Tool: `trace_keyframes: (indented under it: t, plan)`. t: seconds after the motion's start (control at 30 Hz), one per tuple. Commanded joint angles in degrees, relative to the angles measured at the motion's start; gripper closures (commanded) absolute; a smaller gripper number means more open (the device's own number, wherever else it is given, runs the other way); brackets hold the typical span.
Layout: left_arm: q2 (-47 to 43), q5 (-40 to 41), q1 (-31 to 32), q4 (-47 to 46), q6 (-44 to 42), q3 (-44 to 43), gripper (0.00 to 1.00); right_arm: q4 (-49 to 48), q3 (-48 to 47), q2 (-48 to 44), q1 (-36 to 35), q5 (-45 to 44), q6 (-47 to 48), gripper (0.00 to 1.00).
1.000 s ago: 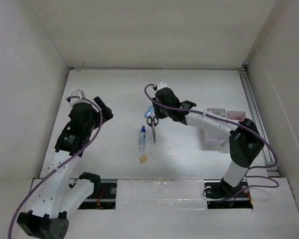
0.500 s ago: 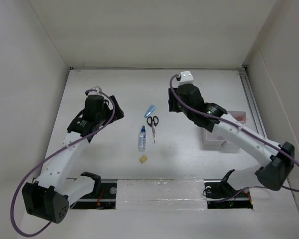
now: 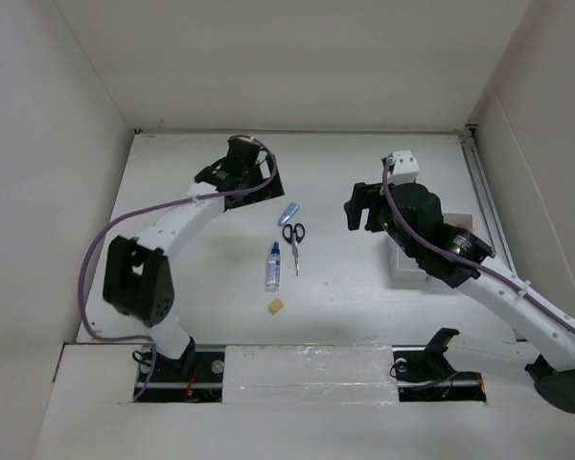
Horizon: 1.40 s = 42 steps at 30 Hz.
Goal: Sort the stationery into containers
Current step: Pick up the stationery from the center of the board.
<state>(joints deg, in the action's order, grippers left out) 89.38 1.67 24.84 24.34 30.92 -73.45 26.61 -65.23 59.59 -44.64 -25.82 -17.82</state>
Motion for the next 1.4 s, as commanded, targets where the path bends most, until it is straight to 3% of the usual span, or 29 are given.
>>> trace_keyframes:
  t: [0.0,0.1,0.3,0.53,1.0,1.37]
  plan:
    - [9.47,2.79,3.98,0.36,-3.66,-11.77,0.0,-0.16,0.72,-1.15,0.17,2.44,0.24,0.18]
    - [16.07,-1.03,3.99,0.36,-6.48,-14.7,0.0,0.46,0.72,-2.2,0.17,5.07,0.25,0.18]
    - [26.7,-0.89,4.6,4.39,-9.56,-22.43,0.02,-0.07,4.23,-4.66,-0.36,7.63,-0.37,0.18]
    - [28.28,4.55,4.6,6.32,-9.56,-20.67,0.06,-1.73,4.76,-6.33,-0.36,8.94,0.24,0.18]
    - [32.61,2.99,7.5,6.25,-11.23,-22.17,0.13,-2.27,5.91,-7.39,-0.36,9.56,0.25,0.18]
    - [35.24,8.26,8.73,8.01,-11.23,-23.84,0.19,-2.27,6.43,-9.67,-0.36,10.09,0.25,0.18]
